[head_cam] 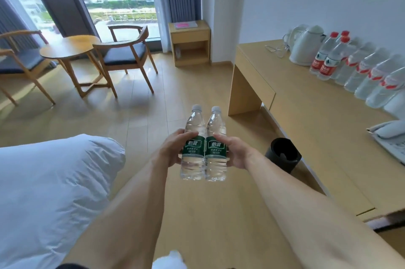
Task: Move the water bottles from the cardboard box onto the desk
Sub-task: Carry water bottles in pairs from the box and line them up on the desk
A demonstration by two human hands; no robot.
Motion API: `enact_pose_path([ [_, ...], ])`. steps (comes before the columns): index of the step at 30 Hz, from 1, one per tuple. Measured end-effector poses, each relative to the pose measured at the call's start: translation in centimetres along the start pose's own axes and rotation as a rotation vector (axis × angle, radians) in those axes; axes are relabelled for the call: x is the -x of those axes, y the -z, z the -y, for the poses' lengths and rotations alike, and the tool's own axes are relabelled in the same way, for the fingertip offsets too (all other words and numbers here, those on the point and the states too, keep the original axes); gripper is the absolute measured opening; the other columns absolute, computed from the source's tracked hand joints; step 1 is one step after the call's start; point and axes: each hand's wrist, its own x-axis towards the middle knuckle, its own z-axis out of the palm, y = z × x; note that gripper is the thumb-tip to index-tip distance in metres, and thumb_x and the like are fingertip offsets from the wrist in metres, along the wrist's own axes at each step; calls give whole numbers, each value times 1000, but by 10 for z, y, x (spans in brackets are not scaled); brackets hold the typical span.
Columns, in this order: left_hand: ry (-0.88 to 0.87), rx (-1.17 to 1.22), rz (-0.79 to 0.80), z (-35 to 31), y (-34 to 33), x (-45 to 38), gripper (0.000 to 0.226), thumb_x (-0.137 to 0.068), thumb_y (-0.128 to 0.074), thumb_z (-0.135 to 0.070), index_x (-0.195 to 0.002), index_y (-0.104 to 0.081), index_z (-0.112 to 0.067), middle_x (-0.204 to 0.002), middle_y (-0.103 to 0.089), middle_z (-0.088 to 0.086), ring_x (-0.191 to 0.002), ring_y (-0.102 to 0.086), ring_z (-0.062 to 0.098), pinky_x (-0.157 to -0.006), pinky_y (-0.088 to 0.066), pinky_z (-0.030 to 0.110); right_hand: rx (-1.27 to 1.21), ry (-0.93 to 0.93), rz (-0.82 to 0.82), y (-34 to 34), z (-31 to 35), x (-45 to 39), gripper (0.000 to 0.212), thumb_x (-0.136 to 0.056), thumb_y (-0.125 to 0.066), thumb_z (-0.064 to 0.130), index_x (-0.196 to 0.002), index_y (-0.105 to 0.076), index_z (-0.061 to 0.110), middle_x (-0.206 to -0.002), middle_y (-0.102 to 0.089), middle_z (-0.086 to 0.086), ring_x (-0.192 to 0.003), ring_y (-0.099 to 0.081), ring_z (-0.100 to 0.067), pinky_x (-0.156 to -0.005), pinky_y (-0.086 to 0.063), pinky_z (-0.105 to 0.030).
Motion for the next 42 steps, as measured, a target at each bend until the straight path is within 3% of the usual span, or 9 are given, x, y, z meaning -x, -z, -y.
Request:
enact_pose_path([
  [14, -23, -174, 369, -138, -64, -283, 41, -87, -72, -41, -122, -58, -24, -104, -72, 8, -89, -70, 25, -63, -58, 41, -181, 86, -330, 133, 136, -150, 55, -86, -74, 42, -129, -60, 11, -123, -69, -19, -117, -64, -39, -103, -47, -60],
  [19, -45, -244, 562, -204, -103, -358, 45, -64, -79, -52, -102, -68, -31, -86, -77, 1, -74, -75, 17, -60, -58, 40, -312, 149, -534, 177, 185, -176, 42, -84, -77, 35, -116, -64, 11, -110, -74, -18, -98, -71, -34, -84, -59, -50],
  [22, -56, -256, 650, -227, -139, -388, 41, -75, -80, -44, -107, -66, -22, -91, -78, 6, -78, -76, 22, -62, -59, 42, -361, 173, -611, 209, 197, -180, 28, -88, -75, 33, -107, -68, 15, -90, -77, -9, -77, -75, -23, -60, -60, -35],
  [24, -45, -255, 687, -240, -169, -410, 41, -84, -77, -36, -116, -60, -15, -96, -77, 11, -86, -76, 28, -66, -61, 46, -365, 175, -683, 234, 207, -178, 29, -86, -76, 37, -107, -70, 18, -96, -76, -10, -84, -73, -25, -64, -59, -36],
  [27, -30, -285, 734, -254, -213, -433, 43, -89, -72, -35, -122, -54, -15, -108, -71, 15, -95, -72, 32, -74, -61, 50, -362, 167, -751, 271, 216, -175, 31, -85, -76, 41, -109, -71, 22, -115, -71, -17, -104, -67, -34, -85, -58, -47],
  [31, -53, -345, 782, -271, -273, -459, 37, -91, -68, -36, -120, -56, -17, -103, -69, 11, -92, -68, 28, -76, -58, 47, -431, 199, -814, 326, 224, -174, 34, -81, -80, 40, -107, -71, 20, -112, -72, -16, -99, -68, -32, -79, -60, -47],
  [34, -53, -376, 805, -284, -315, -478, 36, -92, -68, -35, -119, -56, -16, -100, -69, 10, -88, -67, 26, -74, -58, 46, -482, 208, -831, 367, 231, -174, 39, -81, -81, 38, -111, -69, 16, -108, -72, -16, -97, -69, -33, -87, -58, -54],
  [39, -35, -360, 863, -299, -379, -505, 44, -90, -73, -31, -127, -55, -17, -117, -70, 18, -106, -69, 39, -86, -57, 60, -537, 237, -831, 430, 242, -171, 47, -79, -83, 35, -119, -68, 15, -117, -71, -20, -109, -68, -39, -90, -55, -61],
  [42, -26, -319, 891, -304, -413, -515, 41, -89, -75, -24, -125, -58, -19, -113, -70, 18, -104, -70, 40, -84, -55, 66, -564, 264, -887, 462, 245, -166, 58, -79, -84, 30, -128, -61, 10, -120, -69, -22, -109, -68, -40, -88, -57, -58],
])
